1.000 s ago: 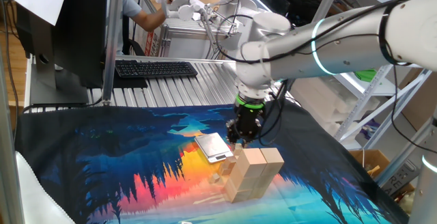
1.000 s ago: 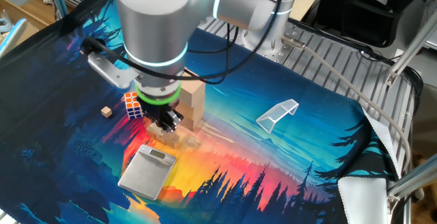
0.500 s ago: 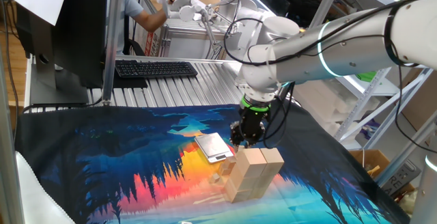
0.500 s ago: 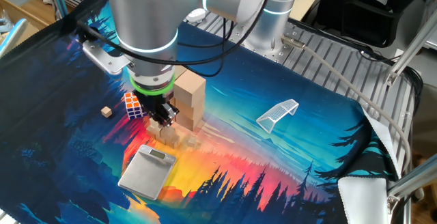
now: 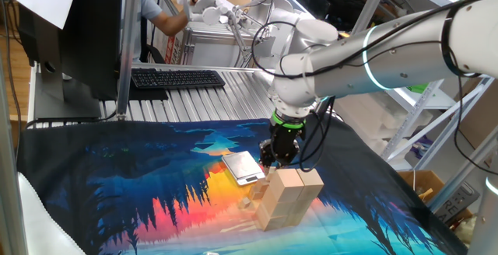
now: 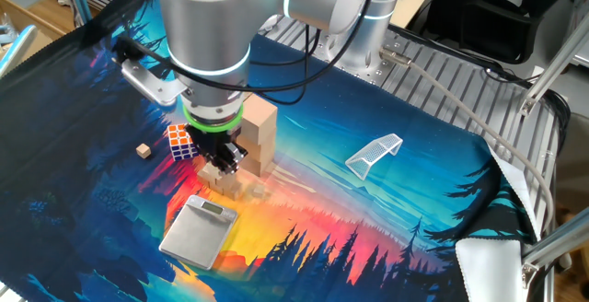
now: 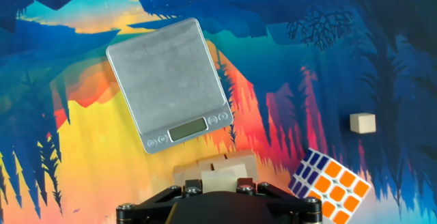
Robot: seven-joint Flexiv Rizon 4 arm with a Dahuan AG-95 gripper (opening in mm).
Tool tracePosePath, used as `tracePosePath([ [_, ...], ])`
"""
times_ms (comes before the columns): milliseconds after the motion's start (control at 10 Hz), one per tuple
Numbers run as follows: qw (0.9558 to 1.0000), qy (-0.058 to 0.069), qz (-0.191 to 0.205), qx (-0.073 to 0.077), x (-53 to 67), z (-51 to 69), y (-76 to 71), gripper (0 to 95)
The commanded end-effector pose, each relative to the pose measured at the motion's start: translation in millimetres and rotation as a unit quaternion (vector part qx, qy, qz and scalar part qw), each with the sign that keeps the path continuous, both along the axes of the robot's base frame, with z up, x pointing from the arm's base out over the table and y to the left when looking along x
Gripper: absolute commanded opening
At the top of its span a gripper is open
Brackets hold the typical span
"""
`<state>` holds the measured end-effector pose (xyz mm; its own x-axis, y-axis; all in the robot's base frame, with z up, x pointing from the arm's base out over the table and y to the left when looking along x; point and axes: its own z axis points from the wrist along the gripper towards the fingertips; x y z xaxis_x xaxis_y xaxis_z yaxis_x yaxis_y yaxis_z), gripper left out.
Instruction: Stack the blocks into a pyramid shape
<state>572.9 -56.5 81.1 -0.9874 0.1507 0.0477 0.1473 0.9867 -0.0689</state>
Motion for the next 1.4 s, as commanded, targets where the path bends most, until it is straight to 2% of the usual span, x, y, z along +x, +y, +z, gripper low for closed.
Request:
tracePosePath([
  [100, 1.0, 0.001, 0.002, 0.0, 0.7, 0.3, 0.0, 0.0],
  [1400, 0.9999, -0.001, 0.011, -0.007, 1.3, -5.6, 1.3, 0.0],
])
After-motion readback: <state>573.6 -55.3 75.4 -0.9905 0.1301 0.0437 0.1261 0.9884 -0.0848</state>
